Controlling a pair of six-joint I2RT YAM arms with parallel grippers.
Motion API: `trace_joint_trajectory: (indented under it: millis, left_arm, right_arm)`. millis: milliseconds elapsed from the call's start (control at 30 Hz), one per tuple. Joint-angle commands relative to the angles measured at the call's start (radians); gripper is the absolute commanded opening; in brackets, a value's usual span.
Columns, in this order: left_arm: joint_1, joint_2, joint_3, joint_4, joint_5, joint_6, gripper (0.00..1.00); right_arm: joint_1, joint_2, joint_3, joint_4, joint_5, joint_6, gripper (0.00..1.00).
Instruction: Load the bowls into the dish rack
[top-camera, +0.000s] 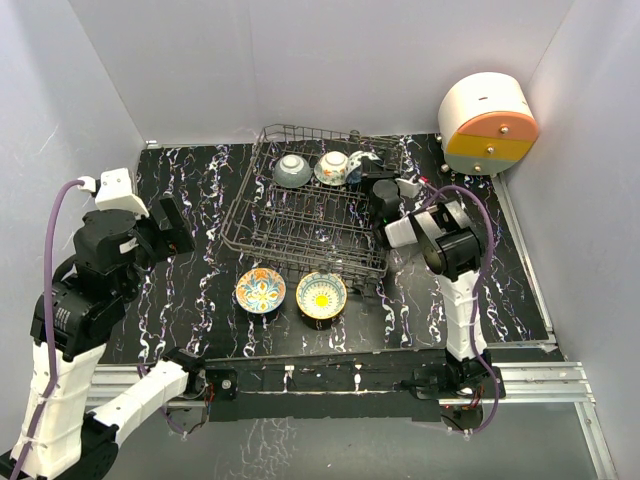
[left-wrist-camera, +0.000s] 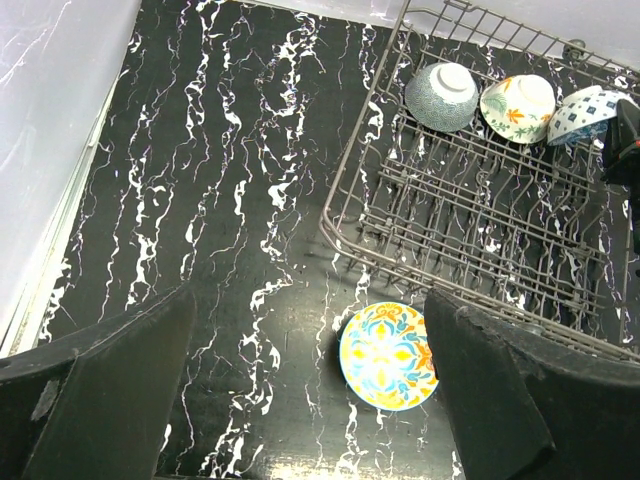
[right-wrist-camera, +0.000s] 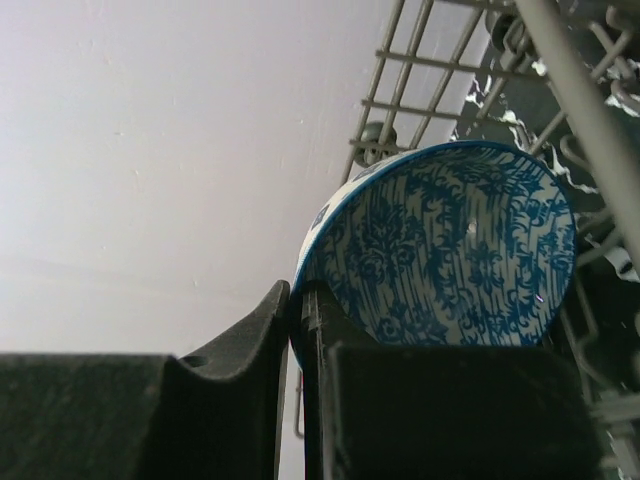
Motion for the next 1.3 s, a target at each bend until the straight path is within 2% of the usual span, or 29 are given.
trace_joint_trajectory:
  millis: [0, 300, 433, 800, 1267]
  left_arm:
    - [-0.003, -0.004, 0.01, -0.01, -0.008, 0.027, 0.95]
    - [-0.003, 0.012, -0.029, 0.029, -0.013, 0.088, 0.95]
    - [-0.003, 0.029, -0.054, 0.063, -0.002, 0.11, 0.96]
    - [-0.002, 0.051, -0.092, 0.127, 0.034, 0.148, 0.96]
    - [-0.003, 0.022, -0.093, 0.115, 0.055, 0.146, 0.97]
  right_arm:
    - [-0.006, 0.026, 0.137, 0.052, 0.071, -0.065, 0.08]
    - [-0.055, 0.141, 0.243, 0.066, 0.082, -0.061, 0.08]
    - [-0.06, 0.183, 0.275, 0.022, 0.056, -0.049, 0.08]
    - [-0.049, 0.128, 0.157, -0.088, -0.004, 0.021, 0.13]
    - [-0.034, -0.02, -0.076, -0.105, 0.012, 0.097, 0.18]
